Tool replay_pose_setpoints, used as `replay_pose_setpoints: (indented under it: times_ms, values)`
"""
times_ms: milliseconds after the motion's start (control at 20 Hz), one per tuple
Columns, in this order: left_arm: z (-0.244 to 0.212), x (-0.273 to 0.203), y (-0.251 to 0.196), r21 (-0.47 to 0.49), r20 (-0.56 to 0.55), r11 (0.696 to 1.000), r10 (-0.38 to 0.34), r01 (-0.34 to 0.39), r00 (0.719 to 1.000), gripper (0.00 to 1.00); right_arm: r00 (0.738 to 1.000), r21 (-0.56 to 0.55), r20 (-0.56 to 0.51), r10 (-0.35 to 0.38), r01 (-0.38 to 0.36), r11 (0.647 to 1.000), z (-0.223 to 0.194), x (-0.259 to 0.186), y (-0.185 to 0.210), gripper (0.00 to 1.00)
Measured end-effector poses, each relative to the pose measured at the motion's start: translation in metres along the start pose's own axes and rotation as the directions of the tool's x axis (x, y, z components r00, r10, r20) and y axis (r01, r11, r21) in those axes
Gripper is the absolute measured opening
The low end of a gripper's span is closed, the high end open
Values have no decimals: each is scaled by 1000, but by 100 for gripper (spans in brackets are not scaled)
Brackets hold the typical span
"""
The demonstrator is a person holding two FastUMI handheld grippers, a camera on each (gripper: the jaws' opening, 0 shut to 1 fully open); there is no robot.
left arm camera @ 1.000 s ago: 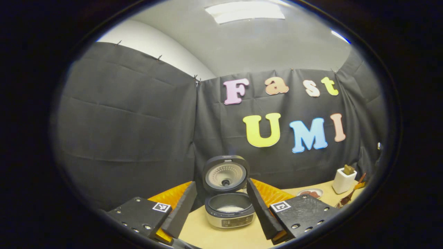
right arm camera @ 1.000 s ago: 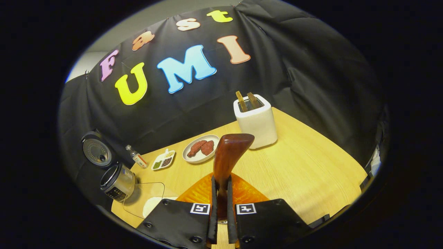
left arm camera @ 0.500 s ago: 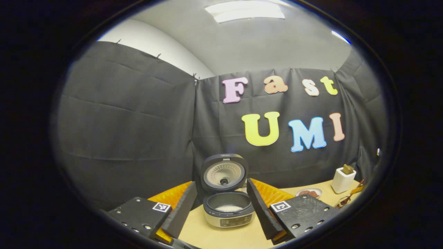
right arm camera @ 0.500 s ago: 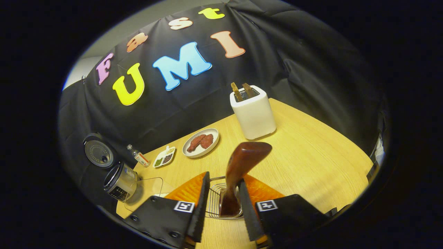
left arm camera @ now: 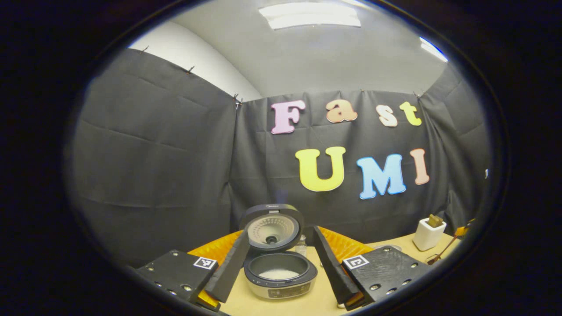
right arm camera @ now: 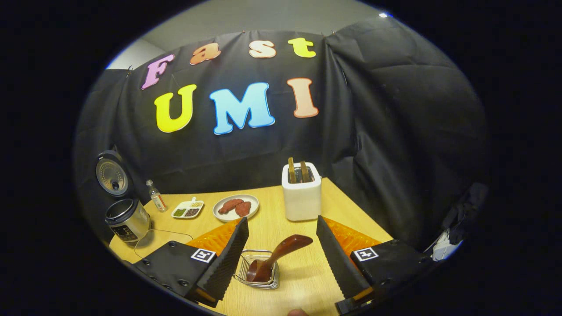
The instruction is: Close the left gripper, press the button to open the rice cooker; take a wooden spoon from the chopstick holder with the right hand, scoop a spoonful of rice and pour it into the rice cooker, then put the wooden spoon back into the chopstick holder.
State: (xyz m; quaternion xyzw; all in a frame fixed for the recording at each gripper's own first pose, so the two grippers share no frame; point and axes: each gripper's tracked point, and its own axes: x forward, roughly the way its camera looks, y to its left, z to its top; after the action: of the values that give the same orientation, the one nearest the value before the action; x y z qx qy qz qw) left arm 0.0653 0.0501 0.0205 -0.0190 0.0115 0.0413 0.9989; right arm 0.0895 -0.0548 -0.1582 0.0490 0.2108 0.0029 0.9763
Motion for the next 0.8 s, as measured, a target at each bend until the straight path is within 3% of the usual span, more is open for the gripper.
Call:
replay_pose_setpoints:
  times_ms: [400, 800]
  values:
    - [9, 96, 14, -26, 12, 999, -40, 40, 999, 87, 990, -50, 133, -45, 52, 997, 60, -42, 28, 98]
    - [1, 207, 37, -31, -9, 997, -64, 64, 998, 87, 981, -70, 150, -126, 138, 988, 50, -59, 53, 98]
